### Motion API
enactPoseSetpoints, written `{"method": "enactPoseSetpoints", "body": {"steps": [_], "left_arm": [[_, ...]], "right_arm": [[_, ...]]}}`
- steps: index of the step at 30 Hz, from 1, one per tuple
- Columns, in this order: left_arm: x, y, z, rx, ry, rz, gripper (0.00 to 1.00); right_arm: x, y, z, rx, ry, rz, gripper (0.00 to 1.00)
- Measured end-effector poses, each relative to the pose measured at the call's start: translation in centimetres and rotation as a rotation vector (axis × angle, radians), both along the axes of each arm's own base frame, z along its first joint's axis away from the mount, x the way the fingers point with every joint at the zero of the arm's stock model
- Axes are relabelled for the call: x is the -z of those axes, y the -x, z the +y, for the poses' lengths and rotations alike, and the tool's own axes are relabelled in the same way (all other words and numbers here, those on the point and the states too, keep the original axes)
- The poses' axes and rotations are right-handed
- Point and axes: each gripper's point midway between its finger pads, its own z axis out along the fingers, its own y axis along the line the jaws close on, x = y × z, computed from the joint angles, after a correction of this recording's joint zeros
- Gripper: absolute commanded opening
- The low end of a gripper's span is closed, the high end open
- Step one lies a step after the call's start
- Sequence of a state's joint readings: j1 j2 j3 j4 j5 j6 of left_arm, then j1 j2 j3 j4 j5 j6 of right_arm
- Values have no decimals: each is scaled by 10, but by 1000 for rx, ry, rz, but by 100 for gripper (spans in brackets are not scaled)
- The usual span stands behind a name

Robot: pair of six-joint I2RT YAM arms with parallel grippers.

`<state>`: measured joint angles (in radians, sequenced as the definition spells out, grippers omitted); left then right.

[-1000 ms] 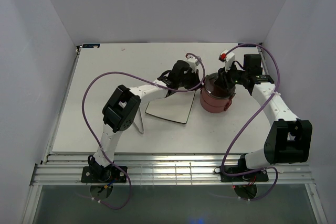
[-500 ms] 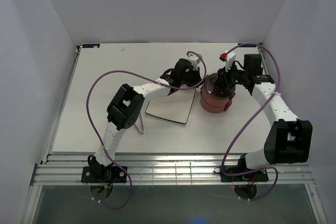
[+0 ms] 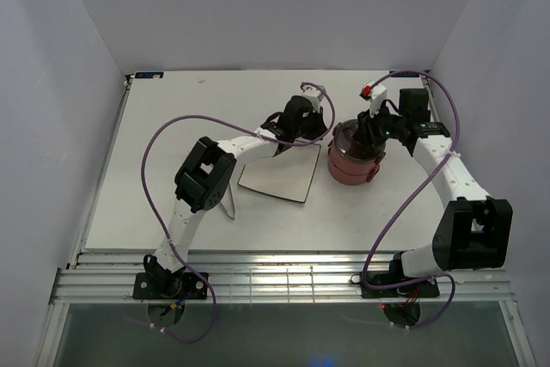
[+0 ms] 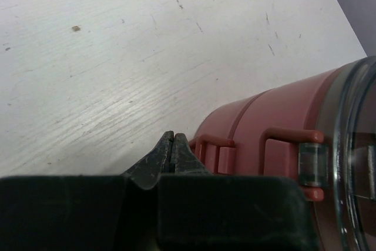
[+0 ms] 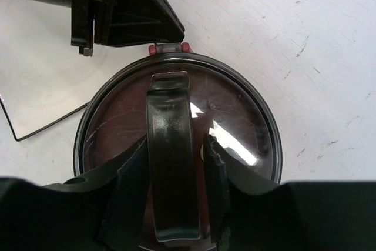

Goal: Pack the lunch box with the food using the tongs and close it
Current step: Close the fastener on the packing box.

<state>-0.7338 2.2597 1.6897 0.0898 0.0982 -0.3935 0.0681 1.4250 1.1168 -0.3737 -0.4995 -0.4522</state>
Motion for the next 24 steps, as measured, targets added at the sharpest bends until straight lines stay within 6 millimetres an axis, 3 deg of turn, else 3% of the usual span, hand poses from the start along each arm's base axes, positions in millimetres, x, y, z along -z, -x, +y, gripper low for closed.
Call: {"method": "enactPoseSetpoints", "body": {"steps": [9,13,20,24], "left_arm": [[1,-11,8,-14,4,9,0],[11,-1,-2,42,34,57,0],[54,30,-27,131,22,134,0],[57,33,-26,127,43,136,0]], "right_arm": [[0,2,3,-6,7,0,36],[0,2,3,-6,6,0,31],[-1,4,1,-1,8,6,24],[-1,6,-1,1,9,11,21]]}}
